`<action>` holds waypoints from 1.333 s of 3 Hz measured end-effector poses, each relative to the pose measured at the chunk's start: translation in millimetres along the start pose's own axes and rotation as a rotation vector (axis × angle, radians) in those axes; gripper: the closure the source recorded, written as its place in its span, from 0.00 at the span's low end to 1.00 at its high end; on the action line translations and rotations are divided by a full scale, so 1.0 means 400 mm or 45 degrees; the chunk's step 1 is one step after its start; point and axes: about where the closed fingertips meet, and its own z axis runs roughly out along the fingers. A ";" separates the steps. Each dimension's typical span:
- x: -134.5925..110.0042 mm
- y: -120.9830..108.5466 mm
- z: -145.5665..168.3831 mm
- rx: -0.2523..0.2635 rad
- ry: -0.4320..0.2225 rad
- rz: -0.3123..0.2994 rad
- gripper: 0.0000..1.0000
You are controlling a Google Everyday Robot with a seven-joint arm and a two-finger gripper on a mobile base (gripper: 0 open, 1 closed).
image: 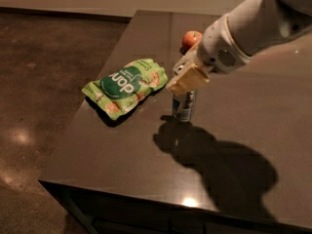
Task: Move redbull can near green rice chip bag
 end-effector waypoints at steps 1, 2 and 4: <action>-0.061 -0.003 0.045 -0.007 -0.051 -0.026 1.00; -0.091 -0.011 0.083 0.016 -0.094 -0.051 1.00; -0.109 -0.015 0.132 0.015 -0.111 -0.126 0.59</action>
Offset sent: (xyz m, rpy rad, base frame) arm 0.0347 0.0614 -0.0057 0.0889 -0.1021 0.0282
